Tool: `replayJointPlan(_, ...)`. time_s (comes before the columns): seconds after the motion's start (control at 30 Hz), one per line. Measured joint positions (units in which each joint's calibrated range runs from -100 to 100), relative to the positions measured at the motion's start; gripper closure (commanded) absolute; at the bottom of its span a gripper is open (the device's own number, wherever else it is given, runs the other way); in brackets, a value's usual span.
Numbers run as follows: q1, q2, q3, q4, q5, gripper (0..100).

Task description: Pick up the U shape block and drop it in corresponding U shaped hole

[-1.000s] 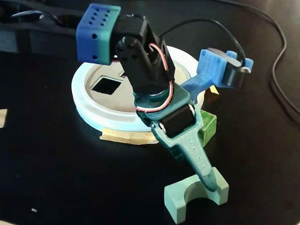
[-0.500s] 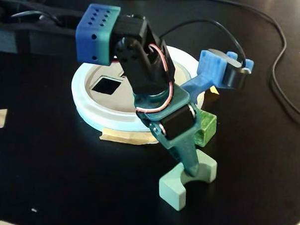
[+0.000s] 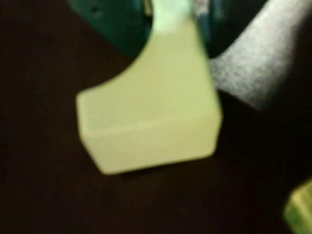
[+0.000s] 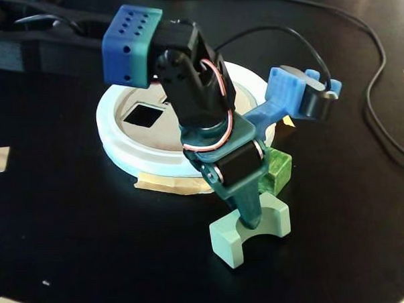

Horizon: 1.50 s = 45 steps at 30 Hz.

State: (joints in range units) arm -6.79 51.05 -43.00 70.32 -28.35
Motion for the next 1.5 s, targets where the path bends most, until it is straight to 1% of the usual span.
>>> replayJointPlan(0.1,0.0,0.0,0.0,0.0,0.0,88)
replayJointPlan(0.17,0.0,0.0,0.0,0.0,0.0,95)
replayJointPlan(0.27,0.0,0.0,0.0,0.1,0.0,99)
replayJointPlan(0.53,-0.1,0.0,-0.5,2.7,0.0,99)
replayJointPlan(0.63,-0.1,-0.1,-0.6,5.0,0.0,98)
replayJointPlan(0.7,-0.2,-0.5,-0.6,8.6,0.0,98)
replayJointPlan(0.83,0.5,-5.0,-0.5,16.6,-0.2,98)
replayJointPlan(1.07,0.5,-12.9,-0.6,19.9,-0.2,98)
replayJointPlan(1.17,0.3,-16.5,-0.6,23.5,-0.4,98)
replayJointPlan(1.23,0.2,-18.3,-0.6,26.4,-1.8,98)
replayJointPlan(1.37,-1.4,-21.8,-0.6,28.6,-4.9,98)
replayJointPlan(1.43,-4.5,-23.5,-0.6,29.0,-7.2,98)
replayJointPlan(1.47,-7.8,-24.9,-0.6,29.2,-9.2,98)
replayJointPlan(1.5,-9.6,-25.4,-0.6,29.3,-10.1,98)
